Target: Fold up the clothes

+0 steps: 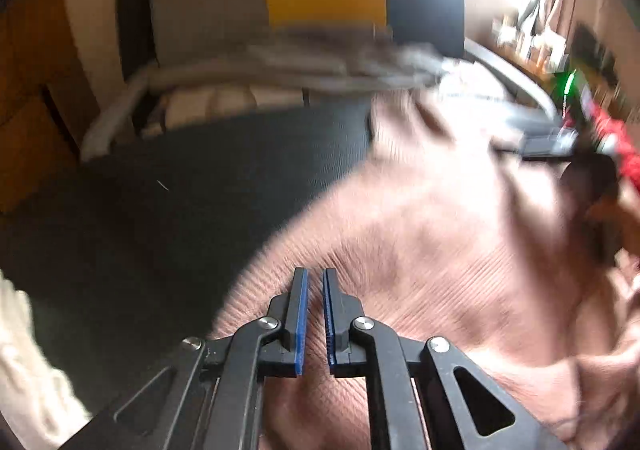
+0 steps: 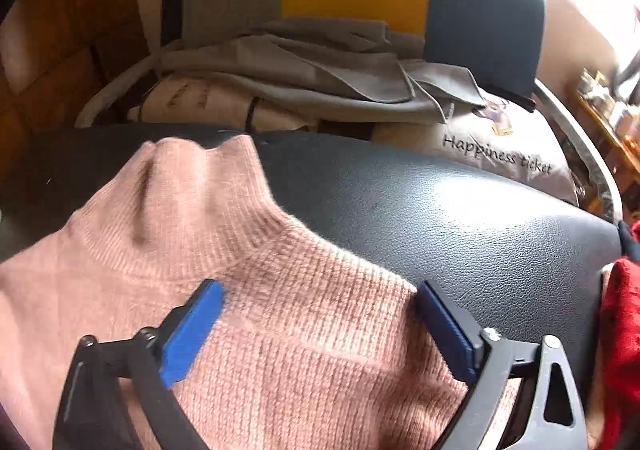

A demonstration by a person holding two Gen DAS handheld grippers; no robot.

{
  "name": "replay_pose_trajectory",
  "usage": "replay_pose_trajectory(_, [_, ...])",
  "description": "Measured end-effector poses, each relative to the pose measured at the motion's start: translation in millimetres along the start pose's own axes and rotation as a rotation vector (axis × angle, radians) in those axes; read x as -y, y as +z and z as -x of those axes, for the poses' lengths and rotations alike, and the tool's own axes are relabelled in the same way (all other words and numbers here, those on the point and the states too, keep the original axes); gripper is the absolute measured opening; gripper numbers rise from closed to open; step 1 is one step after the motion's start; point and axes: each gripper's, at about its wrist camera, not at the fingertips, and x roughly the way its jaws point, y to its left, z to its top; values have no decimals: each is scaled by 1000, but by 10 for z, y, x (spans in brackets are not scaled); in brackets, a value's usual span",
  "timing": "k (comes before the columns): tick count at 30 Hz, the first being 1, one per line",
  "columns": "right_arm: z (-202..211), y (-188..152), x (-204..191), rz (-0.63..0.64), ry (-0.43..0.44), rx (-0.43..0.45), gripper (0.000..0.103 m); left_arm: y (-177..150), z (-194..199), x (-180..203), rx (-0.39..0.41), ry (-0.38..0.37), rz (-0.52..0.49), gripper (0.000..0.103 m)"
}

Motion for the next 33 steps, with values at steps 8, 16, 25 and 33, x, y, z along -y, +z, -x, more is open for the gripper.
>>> replay_pose_trajectory(8, [-109, 107, 336, -108, -28, 4, 103, 490, -421, -15, 30, 69, -76, 7])
replay_pose_trajectory(16, [-10, 15, 406, -178, -59, -6, 103, 741, 25, -551, 105, -66, 178, 13])
replay_pose_trajectory(25, [1169, -521, 172, -171, 93, 127, 100, -974, 876, -708, 12, -175, 373, 18])
replay_pose_trajectory(33, [2060, -1506, -464, -119, 213, 198, 101, -2158, 1383, -608, -53, -283, 484, 29])
